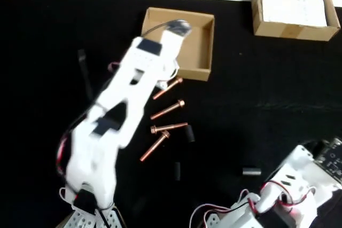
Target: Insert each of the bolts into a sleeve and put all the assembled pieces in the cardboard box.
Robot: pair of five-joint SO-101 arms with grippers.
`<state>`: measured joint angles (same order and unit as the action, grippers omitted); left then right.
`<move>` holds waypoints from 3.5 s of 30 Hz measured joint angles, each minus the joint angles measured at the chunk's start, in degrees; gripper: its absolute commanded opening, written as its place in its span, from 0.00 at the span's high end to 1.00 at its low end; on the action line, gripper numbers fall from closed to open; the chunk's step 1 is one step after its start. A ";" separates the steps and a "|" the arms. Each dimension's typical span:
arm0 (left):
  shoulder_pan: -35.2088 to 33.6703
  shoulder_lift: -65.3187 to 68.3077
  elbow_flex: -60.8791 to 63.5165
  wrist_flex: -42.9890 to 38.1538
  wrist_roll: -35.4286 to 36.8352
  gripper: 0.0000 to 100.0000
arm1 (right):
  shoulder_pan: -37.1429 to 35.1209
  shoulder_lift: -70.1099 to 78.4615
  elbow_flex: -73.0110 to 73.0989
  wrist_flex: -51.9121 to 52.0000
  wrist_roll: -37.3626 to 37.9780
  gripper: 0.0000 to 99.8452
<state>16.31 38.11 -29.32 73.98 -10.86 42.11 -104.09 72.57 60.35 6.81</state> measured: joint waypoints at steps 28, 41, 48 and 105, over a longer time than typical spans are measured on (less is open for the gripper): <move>7.56 24.35 -47.12 23.82 -14.42 0.85 | -2.20 0.00 13.98 -15.47 3.60 0.99; 5.19 32.18 -48.44 22.33 -19.60 0.85 | -2.20 0.00 13.98 -15.47 3.78 0.99; 5.10 34.64 -49.14 19.16 -19.52 0.99 | -2.20 0.00 13.98 -15.47 3.78 0.99; 3.52 -110.33 76.75 -24.18 -0.70 0.99 | -55.74 -0.26 -2.90 -1.76 -12.57 0.99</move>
<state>19.82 -72.22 47.43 49.80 -11.56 -13.63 -104.35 69.67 58.59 -5.76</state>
